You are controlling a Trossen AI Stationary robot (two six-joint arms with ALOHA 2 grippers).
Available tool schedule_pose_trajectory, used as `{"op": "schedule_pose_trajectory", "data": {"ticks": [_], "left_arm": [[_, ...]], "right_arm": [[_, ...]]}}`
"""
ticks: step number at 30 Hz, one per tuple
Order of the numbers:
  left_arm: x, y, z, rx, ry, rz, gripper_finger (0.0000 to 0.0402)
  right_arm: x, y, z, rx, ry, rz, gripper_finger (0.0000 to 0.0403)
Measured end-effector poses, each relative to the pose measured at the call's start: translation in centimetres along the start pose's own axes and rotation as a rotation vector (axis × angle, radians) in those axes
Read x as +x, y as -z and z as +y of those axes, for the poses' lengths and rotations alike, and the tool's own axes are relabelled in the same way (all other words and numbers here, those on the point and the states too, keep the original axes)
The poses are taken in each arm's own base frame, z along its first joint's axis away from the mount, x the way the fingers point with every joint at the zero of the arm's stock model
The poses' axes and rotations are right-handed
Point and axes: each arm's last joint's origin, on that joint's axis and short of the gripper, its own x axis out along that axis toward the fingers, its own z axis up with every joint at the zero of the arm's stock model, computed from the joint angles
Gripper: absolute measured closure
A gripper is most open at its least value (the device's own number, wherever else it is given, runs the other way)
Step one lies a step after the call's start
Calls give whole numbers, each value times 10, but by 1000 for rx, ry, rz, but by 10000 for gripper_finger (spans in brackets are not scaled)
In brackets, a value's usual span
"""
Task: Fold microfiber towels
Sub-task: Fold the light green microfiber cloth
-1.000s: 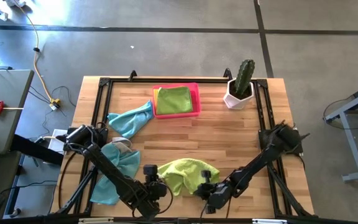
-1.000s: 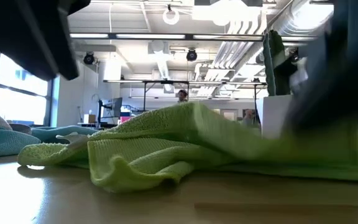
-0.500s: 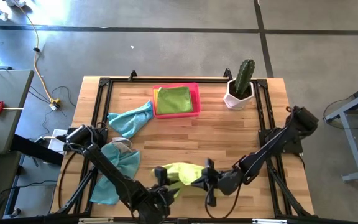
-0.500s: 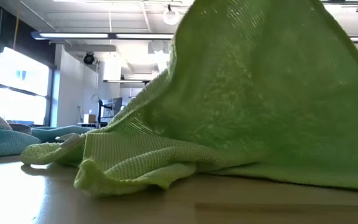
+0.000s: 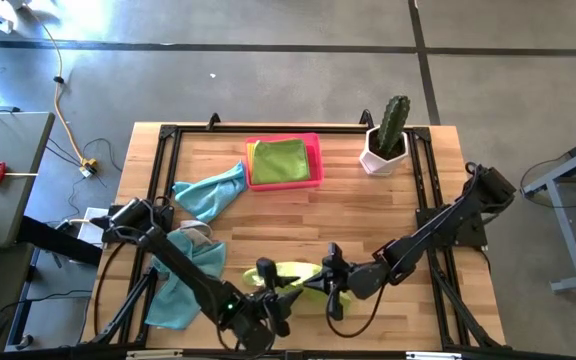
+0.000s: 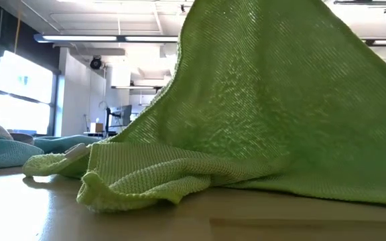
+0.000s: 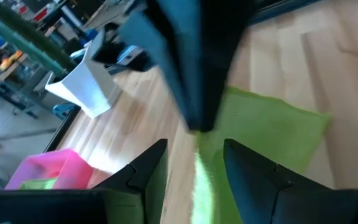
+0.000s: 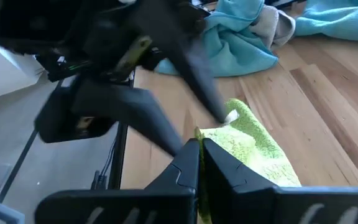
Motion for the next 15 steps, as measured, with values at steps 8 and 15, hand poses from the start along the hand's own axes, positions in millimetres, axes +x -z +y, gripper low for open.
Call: {"op": "schedule_pose_trajectory", "data": {"ticks": [8,15], "left_arm": [[11,9,9,-73,-30,74,257],[8,25,15,-138,-62,183,257]], "right_arm": [[-4,-3,0,-23,-7,-7,403],[-17,-16,1,-54,-31,-49,403]]}}
